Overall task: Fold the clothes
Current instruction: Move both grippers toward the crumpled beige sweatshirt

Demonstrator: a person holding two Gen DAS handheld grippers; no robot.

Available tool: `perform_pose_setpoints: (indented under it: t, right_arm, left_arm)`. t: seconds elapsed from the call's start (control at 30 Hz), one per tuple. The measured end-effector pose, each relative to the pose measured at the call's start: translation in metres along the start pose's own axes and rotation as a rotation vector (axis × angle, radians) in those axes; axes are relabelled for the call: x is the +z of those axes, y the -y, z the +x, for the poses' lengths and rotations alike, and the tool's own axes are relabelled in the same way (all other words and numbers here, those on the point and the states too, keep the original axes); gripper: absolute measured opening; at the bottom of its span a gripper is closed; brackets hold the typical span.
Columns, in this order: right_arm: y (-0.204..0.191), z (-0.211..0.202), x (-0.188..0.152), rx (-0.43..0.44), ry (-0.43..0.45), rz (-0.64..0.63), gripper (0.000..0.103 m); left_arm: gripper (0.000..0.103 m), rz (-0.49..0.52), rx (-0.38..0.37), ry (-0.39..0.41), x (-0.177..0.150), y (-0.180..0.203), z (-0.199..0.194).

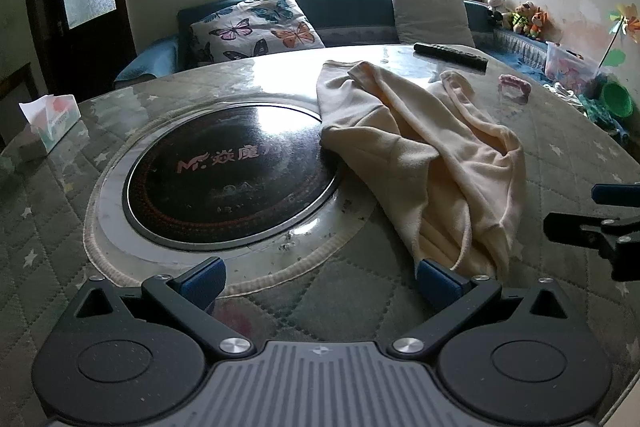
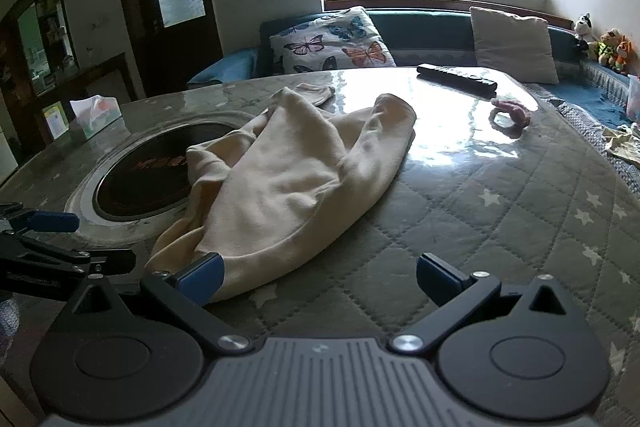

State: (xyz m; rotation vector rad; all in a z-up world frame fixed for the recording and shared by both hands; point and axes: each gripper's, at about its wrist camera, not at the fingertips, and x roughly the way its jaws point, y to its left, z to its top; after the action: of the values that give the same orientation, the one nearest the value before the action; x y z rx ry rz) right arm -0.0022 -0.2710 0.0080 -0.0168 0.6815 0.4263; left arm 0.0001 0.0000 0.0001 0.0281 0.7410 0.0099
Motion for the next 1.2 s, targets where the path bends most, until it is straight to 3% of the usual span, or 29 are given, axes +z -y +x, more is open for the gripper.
perform_pose_setpoints:
  t: [1.2]
  right_arm:
    - [-0.020, 0.010, -0.004, -0.008, -0.033, -0.003, 0.103]
  left_arm:
    - [0.103, 0.013, 0.000, -0.031, -0.003, 0.005, 0.003]
